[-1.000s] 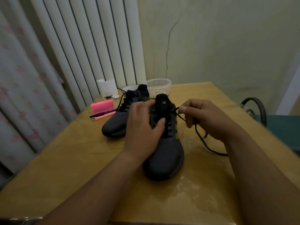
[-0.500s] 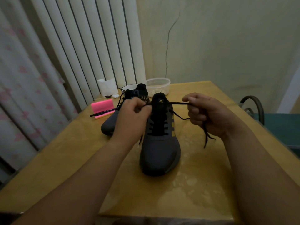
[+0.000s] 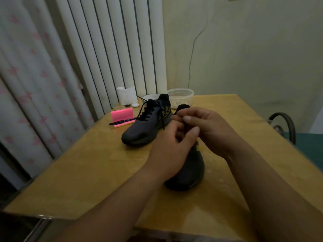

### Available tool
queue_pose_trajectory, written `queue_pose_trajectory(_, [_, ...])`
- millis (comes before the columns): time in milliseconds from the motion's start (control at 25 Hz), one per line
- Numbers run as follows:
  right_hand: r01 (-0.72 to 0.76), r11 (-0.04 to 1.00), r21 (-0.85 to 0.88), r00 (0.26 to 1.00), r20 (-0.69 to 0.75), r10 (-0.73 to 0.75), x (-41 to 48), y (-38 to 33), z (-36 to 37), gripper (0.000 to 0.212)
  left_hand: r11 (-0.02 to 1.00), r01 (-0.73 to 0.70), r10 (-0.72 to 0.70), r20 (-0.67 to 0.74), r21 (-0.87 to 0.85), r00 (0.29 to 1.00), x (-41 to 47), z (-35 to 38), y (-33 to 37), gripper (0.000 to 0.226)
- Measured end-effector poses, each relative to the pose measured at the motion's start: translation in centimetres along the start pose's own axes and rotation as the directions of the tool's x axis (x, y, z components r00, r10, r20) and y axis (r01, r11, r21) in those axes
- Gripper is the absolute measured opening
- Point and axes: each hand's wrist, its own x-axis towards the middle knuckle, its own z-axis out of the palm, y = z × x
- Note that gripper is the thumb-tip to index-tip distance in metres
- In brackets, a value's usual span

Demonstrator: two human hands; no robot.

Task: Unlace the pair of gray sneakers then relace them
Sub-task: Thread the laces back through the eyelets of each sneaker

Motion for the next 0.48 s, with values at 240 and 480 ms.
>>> queue_pose_trajectory(240, [0.056, 0.842, -0.537, 0.998, 0.013, -0.058, -1.3, -0.9, -0.6, 0.028, 0.964, 0.092, -0.091, 0.015, -0.250, 0.996, 1.3, -2.5, -0.8, 0.025])
queue_pose_trajectory(480, [0.041, 0.612, -0.790, 0.935, -0.186, -0.302, -1.2, -1.1, -1.0, 0.022, 0.964, 0.234, -0.238, -0.017, -0.127, 0.971, 6.5, -4.7, -4.5, 0.018])
